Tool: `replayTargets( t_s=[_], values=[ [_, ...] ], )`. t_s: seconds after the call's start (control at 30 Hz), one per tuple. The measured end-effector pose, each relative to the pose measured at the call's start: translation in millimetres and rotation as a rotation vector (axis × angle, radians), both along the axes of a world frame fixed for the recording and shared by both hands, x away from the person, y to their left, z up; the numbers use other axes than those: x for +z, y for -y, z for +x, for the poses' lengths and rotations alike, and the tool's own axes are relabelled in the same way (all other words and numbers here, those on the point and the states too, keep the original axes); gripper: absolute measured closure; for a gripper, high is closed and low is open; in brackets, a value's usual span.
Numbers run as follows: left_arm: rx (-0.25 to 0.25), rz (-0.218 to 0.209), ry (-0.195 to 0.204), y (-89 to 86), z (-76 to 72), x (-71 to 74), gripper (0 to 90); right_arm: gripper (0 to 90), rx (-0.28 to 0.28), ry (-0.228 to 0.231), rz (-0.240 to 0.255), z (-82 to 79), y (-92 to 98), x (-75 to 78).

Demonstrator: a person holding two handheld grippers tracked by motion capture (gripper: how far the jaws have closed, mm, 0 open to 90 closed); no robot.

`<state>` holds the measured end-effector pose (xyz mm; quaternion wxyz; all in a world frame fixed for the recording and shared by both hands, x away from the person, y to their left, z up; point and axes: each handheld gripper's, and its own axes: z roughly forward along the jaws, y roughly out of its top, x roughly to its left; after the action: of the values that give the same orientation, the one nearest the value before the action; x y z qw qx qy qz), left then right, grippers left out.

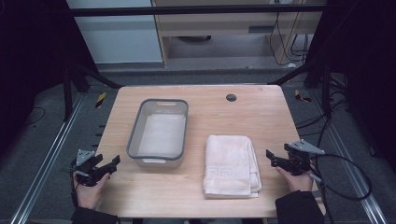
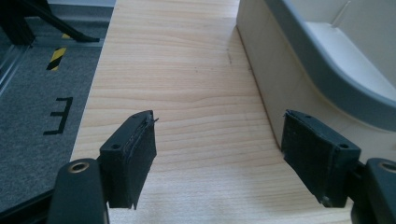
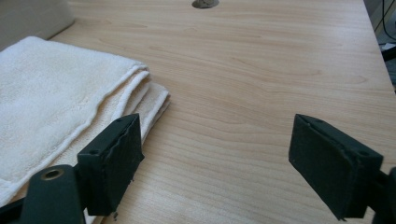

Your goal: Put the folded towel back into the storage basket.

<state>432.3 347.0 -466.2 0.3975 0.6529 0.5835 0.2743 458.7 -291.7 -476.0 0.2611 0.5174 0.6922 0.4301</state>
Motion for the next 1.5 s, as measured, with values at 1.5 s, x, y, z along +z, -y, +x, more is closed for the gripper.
replayTargets(
  t_s=[1.5],
  values=[
    [-0.122,-0.053,0.136,27.4,-13.9,45.3,30.4,33.9,0.110,0.112,0.043,0.7,-18.2,47.3]
  ],
)
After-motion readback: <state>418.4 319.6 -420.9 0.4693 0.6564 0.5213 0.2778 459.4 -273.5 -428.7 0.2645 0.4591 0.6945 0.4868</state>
